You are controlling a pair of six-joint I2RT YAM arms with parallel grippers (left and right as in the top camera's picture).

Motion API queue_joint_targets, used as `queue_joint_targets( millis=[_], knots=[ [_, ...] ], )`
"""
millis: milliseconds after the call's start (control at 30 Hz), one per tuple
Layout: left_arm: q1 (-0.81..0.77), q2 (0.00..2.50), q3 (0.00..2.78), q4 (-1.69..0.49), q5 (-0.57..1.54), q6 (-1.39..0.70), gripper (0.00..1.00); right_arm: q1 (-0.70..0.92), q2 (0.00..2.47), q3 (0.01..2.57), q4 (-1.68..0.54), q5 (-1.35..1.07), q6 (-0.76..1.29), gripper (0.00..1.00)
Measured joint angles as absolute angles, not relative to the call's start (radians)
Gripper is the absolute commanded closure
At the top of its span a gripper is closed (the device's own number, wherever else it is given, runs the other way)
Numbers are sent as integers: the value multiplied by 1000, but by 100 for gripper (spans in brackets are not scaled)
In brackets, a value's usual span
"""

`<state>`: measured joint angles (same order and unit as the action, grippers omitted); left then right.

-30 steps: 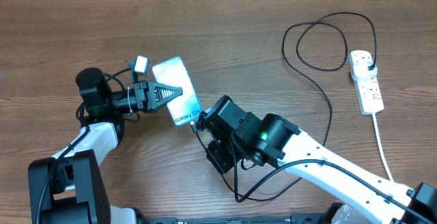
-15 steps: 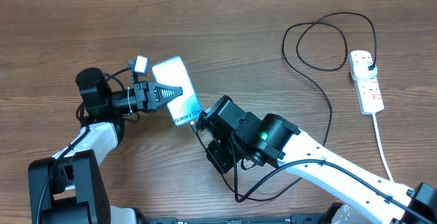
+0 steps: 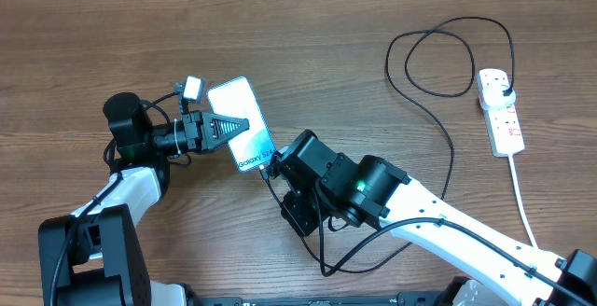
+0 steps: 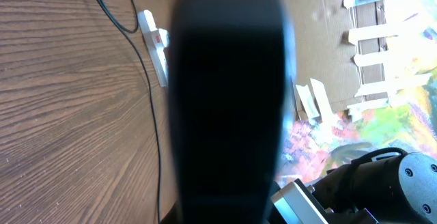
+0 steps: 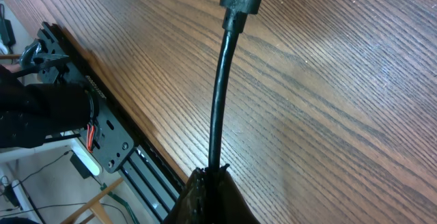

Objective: Plug charger to phone and switch on socket

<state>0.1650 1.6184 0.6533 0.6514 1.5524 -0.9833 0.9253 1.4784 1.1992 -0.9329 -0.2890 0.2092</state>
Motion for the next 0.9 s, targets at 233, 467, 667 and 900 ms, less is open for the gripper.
queue_joint_targets(
  millis=[233, 467, 667, 900],
  knots=[
    [165, 1618, 653, 651, 1552, -984, 96, 925, 1478, 1199, -931, -289, 209, 96],
    [165, 1618, 653, 651, 1548, -995, 96, 926, 1478, 1199, -917, -296, 210, 96],
    [165, 1618, 653, 651, 1545, -995, 96, 925, 1478, 1199, -911, -305, 210, 96],
    [165, 1618, 653, 651, 1545, -995, 96, 925, 1478, 1199, -910, -313, 210, 96]
  ],
)
